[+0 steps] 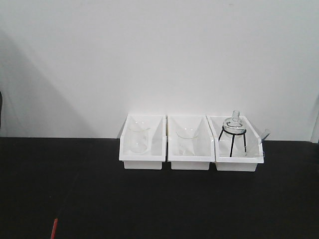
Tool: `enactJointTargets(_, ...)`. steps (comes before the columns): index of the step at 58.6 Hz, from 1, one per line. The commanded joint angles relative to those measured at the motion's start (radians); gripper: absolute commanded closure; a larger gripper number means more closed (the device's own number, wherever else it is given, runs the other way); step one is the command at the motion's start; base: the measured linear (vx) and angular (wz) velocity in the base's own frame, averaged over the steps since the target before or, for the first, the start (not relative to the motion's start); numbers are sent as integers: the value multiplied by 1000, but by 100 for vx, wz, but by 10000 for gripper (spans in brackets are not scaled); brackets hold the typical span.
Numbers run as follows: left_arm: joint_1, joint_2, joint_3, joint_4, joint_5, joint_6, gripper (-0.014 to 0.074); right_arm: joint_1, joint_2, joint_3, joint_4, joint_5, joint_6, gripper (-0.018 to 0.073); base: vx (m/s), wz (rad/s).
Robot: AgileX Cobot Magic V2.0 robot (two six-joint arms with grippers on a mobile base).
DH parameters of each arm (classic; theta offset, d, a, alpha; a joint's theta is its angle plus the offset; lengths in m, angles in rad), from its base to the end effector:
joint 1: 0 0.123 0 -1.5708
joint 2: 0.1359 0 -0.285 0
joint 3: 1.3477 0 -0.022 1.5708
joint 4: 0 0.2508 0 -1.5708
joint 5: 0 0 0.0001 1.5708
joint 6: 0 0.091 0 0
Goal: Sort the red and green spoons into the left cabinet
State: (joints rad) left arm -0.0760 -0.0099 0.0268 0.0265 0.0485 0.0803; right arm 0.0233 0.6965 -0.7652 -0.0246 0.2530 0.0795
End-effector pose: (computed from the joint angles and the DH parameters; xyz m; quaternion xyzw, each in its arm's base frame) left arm 0.0567 -0.0042 0.2003 0.0634 0.6965 0.0114 0.7147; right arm 0.1430 0.0028 0.3855 0.0141 0.7404 0.0242 0.6715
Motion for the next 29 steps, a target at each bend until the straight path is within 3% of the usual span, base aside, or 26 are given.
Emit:
enactJointTargets(1, -2, -19, 16, -5, -81, -6, 596, -5, 17, -38, 19, -77, 1, 559, 0, 0)
enactJointTargets(17, -2, -19, 16, -5, -81, -6, 596, -5, 22, -38, 25, -62, -1, 485, 0, 0)
enactJointTargets(29, -2, -19, 16, -5, -81, -6, 596, -5, 22, -38, 25, -51, -3, 273, 0, 0)
